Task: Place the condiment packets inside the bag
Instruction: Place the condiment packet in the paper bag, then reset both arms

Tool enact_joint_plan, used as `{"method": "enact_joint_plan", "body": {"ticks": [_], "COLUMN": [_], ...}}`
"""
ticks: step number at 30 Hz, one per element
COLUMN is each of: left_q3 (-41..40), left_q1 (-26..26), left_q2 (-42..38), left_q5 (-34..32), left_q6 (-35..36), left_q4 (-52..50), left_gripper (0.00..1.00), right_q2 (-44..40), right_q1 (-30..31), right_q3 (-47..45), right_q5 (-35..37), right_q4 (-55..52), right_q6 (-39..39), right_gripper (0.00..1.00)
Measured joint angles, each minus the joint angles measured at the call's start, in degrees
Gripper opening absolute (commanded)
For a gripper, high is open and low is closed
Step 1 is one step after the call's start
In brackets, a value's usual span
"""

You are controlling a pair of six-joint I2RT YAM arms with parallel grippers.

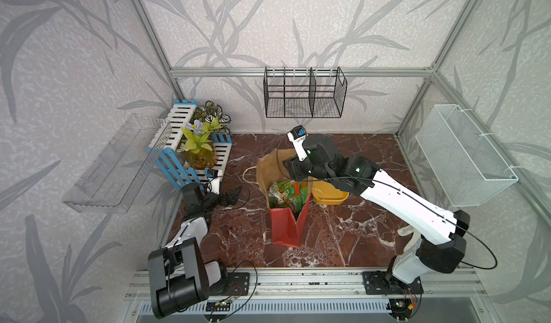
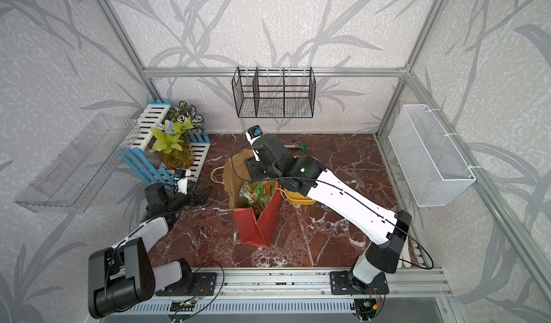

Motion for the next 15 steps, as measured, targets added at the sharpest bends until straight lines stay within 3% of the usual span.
{"method": "enact_joint_plan", "body": {"ticks": [7, 12, 15], "left_q3": [0.0, 0.0, -0.2], "left_q1": [0.0, -0.6, -1.1], "left_q2": [0.1, 0.1, 0.1], "left_q5": [-0.6, -1.5, -3.3], "left_q6": [-0.1, 0.2, 0.1], "left_q4": [0.1, 0.3, 1.3], "left_gripper": [1.00, 1.00, 1.00], "right_q2": [-8.4, -18.6, -24.1], "right_q1": [-1.7, -9.4, -14.4], "right_q3": [-4.1, -13.1, -20.7], "right_q5": [-0.5, -0.9, 1.7], "right_q4": [1.0, 1.6, 1.9], "right_q6": [0.2, 2.2, 2.8], "right_gripper": [0.76, 0.93, 0.99]}}
